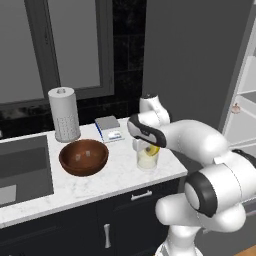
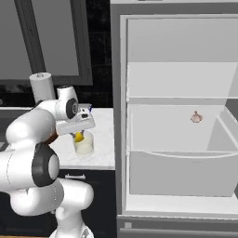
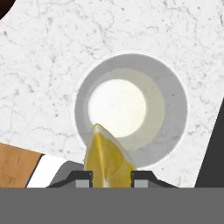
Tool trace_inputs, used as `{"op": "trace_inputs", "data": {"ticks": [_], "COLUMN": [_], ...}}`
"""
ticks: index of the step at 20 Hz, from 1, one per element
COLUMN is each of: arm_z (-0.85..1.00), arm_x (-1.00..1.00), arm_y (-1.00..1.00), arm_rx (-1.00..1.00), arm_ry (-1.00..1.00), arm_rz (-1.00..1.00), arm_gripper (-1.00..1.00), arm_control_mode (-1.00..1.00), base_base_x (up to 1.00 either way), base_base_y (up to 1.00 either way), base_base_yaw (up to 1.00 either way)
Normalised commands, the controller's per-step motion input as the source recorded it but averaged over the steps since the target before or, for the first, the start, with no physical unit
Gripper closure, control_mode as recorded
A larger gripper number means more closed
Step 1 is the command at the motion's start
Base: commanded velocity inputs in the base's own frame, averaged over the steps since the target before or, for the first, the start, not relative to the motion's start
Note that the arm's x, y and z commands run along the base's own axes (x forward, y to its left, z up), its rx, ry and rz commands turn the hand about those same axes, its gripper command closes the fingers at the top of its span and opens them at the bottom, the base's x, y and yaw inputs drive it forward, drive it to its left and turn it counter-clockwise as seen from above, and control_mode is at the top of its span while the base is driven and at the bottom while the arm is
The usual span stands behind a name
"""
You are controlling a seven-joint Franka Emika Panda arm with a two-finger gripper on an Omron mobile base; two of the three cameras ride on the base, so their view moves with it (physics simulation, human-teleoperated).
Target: Grab a lemon wedge from the fridge and one ice cube from the ice bowl, and put them in the glass of lemonade.
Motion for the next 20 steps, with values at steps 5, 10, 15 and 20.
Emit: {"op": "trace_inputs", "data": {"ticks": [5,10,15,20], "arm_z": [-0.01,0.00,-0.14,-0.25], "arm_x": [0.42,0.38,0.17,0.00], "arm_y": [-0.02,0.00,0.00,0.00], "arm_rx": [0.00,0.00,0.00,0.00], "arm_ry": [0.00,0.00,0.00,0.00], "arm_rz": [0.00,0.00,0.00,0.00], "arm_gripper": [1.00,1.00,1.00,1.00], "arm_control_mode": [-1.00,-1.00,-1.00,-1.00], "base_base_x": [0.00,0.00,0.00,0.00], "base_base_y": [0.00,0.00,0.00,0.00], "base_base_yaw": [0.00,0.00,0.00,0.00]}}
